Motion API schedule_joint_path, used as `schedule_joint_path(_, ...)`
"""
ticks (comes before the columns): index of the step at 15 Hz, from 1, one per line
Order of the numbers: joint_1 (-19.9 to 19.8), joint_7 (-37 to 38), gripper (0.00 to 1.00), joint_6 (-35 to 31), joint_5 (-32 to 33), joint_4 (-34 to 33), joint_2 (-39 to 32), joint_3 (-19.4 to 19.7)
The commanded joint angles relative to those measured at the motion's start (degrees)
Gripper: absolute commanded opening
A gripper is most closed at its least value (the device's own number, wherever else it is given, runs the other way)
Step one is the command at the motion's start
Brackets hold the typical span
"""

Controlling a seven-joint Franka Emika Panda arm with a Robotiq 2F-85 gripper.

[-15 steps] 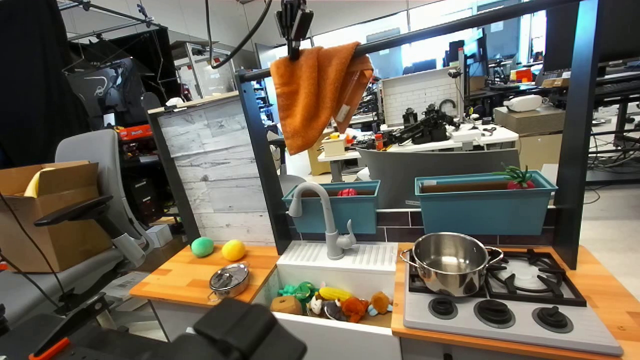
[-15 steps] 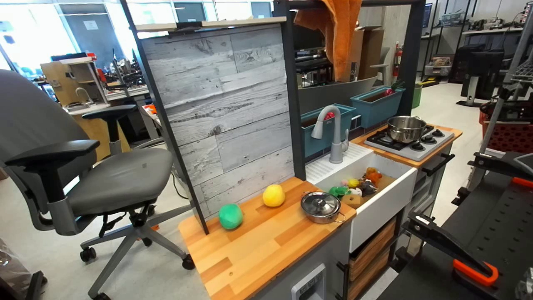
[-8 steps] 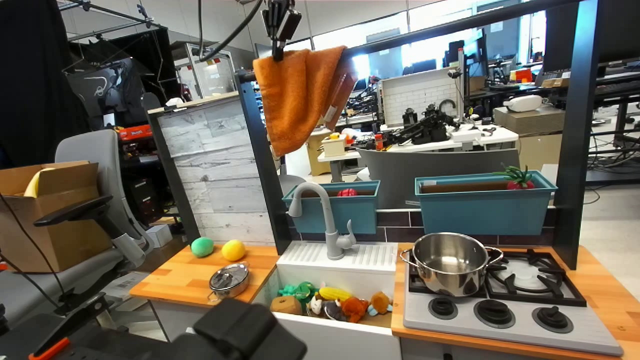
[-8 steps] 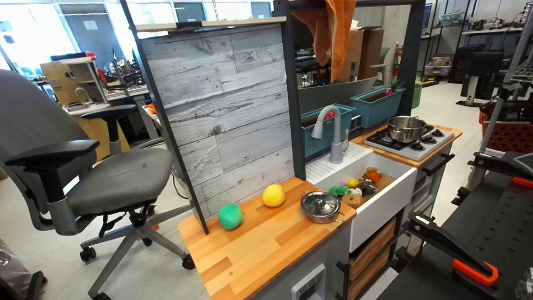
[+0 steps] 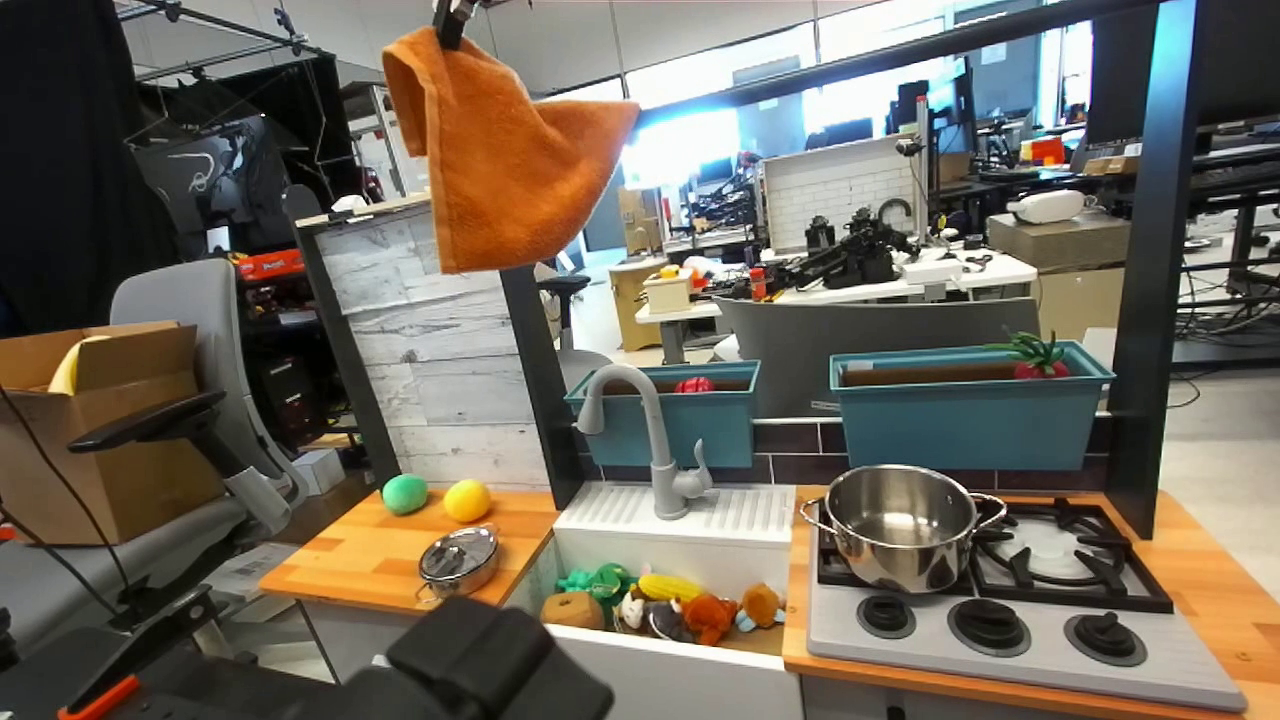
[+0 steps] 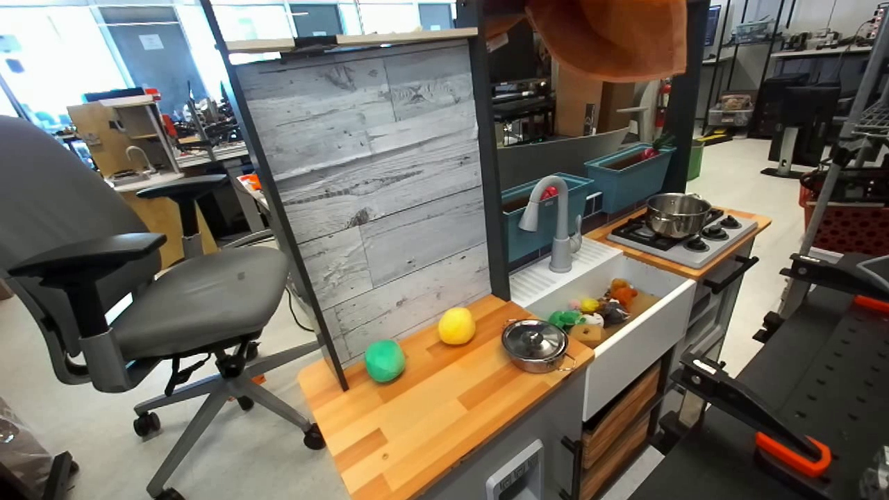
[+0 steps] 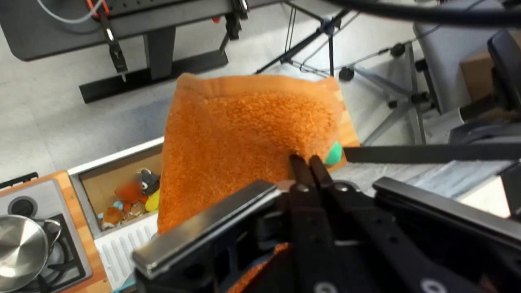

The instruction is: Pick up the orange towel and put it in the sink.

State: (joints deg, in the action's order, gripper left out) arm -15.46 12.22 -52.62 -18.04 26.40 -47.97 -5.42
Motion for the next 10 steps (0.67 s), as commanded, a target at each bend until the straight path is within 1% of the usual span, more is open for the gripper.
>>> schedule_joint_path(1, -0.1, -4.0, 0.01, 7.9, -0.4, -2.7, -5.2, -0.2)
schedule_joint_path(2, -0.5, -6.2, 0.01, 5.5, 0.8, 6.0, -1.9, -1.0)
schedule_joint_path(6, 0.5, -9.7, 0.01, 4.9, 2.4, 15.5, -4.6, -0.3)
schedule_joint_path(9, 1.4, -6.9, 0.01, 4.8, 1.9, 21.4, -7.5, 0.9)
schedule_joint_path(10, -0.5, -3.8, 0.01, 4.8, 4.2, 22.5, -8.7, -3.3)
